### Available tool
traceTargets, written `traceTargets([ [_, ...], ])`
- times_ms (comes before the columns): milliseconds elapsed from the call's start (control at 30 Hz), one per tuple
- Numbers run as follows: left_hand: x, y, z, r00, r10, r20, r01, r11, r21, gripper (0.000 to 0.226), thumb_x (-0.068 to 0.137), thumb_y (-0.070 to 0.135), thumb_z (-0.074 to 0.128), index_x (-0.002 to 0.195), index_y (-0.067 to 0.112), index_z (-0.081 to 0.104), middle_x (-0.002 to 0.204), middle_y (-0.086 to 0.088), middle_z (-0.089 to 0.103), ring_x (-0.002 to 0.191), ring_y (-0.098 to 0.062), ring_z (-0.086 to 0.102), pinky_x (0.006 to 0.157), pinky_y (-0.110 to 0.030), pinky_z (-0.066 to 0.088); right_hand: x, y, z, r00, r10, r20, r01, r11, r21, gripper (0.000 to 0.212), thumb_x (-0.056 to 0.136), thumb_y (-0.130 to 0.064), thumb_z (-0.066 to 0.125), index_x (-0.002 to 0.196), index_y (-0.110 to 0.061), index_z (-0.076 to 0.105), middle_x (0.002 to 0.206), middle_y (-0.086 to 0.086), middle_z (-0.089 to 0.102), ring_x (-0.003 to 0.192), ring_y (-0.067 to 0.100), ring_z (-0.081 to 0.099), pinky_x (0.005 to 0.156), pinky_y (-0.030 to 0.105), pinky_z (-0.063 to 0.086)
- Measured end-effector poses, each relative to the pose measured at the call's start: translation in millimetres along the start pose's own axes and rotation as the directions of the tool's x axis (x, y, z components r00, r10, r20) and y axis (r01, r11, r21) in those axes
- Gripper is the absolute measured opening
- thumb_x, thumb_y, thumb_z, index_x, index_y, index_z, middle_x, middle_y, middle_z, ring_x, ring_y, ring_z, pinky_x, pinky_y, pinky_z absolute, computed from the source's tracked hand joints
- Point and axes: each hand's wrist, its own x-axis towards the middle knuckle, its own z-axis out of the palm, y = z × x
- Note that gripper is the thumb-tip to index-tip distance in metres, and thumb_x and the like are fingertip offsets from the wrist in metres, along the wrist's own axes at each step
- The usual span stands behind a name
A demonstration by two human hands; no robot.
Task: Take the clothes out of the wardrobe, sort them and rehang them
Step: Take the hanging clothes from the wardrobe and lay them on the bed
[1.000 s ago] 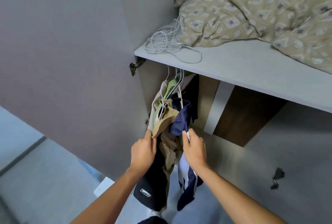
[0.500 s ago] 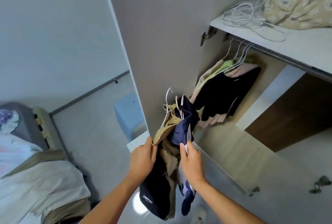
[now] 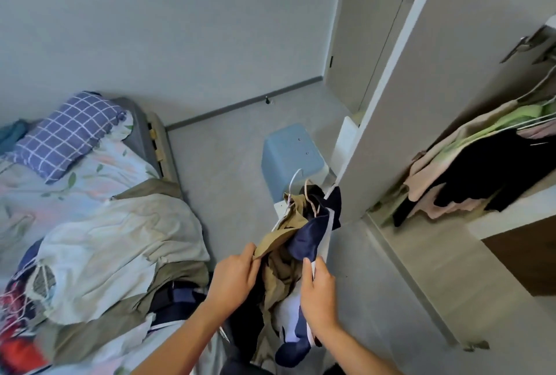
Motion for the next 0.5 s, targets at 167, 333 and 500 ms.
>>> traceTargets([
  [167,-37.8,-22.6,-17.1,0.974,-0.205,-0.099,0.206,0.978,0.006,0.026,0.104,0.043,0.039,0.100,0.018,0.046,0.066,-0.008,0.066,0.059,-0.039,0.064,0.049,-0.039,0.037,-0.3,-26.6,23.2,0.977,-0.113,0.182,0.107,0.993,0.044,0.040,0.108,-0.027,0.052,0.073,-0.013,0.037,0.060,-0.004,0.038,0.055,0.011,0.039,0.052,0.024,0.030],
  [333,-53.8,-30.5,-45.9,0.899,-0.398,-0.185,0.401,0.916,-0.024,0.014,0.106,0.025,0.054,0.097,0.015,0.048,0.070,-0.009,0.066,0.064,-0.039,0.064,0.053,-0.041,0.039,20.5,-62.7,42.6,0.928,-0.249,0.275,0.235,0.968,0.083,0.041,0.109,-0.031,0.050,0.074,-0.014,0.037,0.061,0.006,0.041,0.055,0.013,0.034,0.052,0.028,0.026],
  [500,-48.2,-25.4,-72.5,0.823,-0.483,-0.299,0.488,0.871,-0.066,0.015,0.105,0.021,0.055,0.094,0.016,0.046,0.070,-0.009,0.063,0.064,-0.040,0.062,0.054,-0.039,0.035,39.1,-99.6,48.1,0.865,-0.368,0.341,0.364,0.928,0.078,0.046,0.108,-0.044,0.045,0.072,-0.018,0.033,0.058,0.003,0.038,0.053,0.016,0.033,0.053,0.048,0.031],
])
